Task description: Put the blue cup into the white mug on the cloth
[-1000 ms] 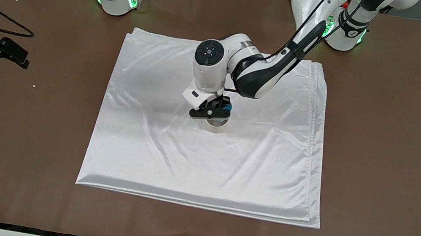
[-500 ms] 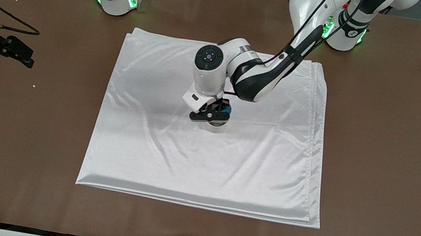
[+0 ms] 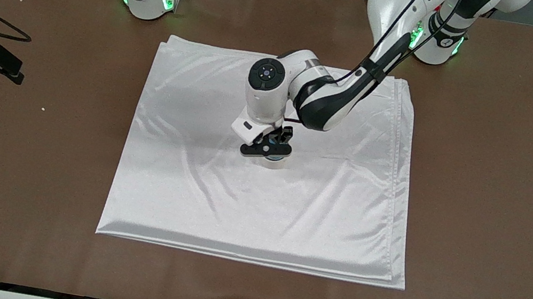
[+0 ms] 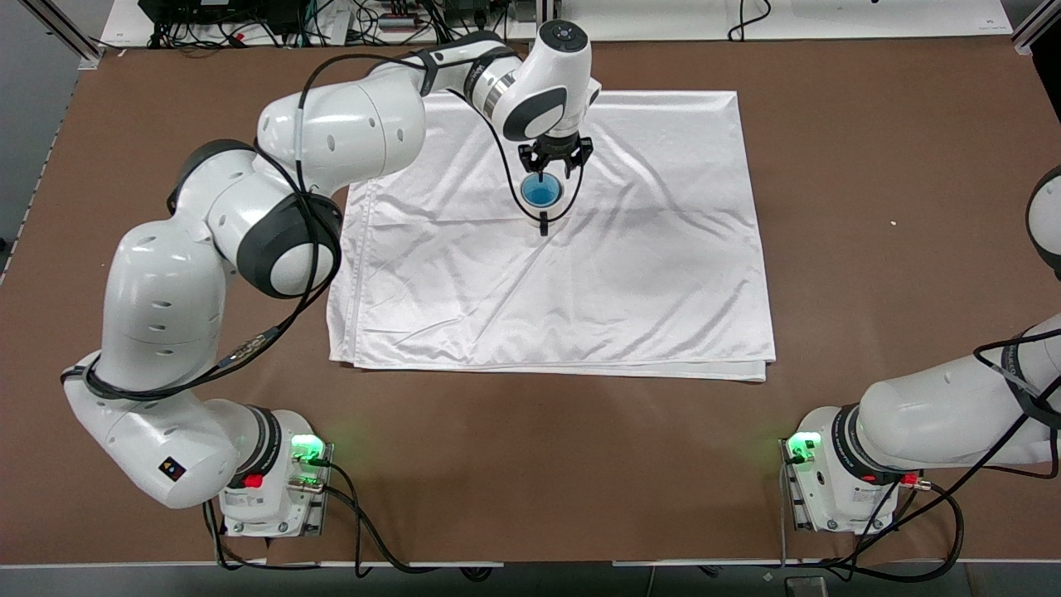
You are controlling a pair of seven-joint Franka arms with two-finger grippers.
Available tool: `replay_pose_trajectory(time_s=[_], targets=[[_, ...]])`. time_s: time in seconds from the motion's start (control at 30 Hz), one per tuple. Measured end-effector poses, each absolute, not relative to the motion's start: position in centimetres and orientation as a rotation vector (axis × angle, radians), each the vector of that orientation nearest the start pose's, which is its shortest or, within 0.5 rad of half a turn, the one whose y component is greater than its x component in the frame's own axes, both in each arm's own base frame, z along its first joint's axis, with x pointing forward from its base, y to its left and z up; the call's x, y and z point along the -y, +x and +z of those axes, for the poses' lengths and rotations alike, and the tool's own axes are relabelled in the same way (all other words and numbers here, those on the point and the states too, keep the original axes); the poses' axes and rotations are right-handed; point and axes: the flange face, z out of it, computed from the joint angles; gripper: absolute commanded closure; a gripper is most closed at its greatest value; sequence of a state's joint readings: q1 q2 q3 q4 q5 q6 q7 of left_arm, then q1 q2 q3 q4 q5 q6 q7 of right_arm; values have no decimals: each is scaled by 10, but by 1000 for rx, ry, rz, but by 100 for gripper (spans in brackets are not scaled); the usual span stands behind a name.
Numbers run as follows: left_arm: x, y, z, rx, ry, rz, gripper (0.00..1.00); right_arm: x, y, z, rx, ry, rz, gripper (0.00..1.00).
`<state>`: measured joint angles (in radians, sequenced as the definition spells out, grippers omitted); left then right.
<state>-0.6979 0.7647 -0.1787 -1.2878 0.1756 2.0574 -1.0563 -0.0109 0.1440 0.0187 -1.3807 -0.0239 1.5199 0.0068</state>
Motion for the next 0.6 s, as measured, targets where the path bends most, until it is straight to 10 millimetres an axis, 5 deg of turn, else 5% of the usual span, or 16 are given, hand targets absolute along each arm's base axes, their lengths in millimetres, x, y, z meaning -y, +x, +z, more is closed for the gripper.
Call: replay_pose_trajectory(time_s=[0.17, 0.37, 0.6], targets=[[540, 514, 317, 251, -3128, -71, 0, -1, 594, 627, 9, -3164, 5, 0], [518, 520, 353, 289, -3089, -58, 0, 1, 594, 627, 4, -3165, 2, 0], [468, 531, 402, 303, -3078, -86, 0, 6, 594, 628, -2, -3166, -7, 0]])
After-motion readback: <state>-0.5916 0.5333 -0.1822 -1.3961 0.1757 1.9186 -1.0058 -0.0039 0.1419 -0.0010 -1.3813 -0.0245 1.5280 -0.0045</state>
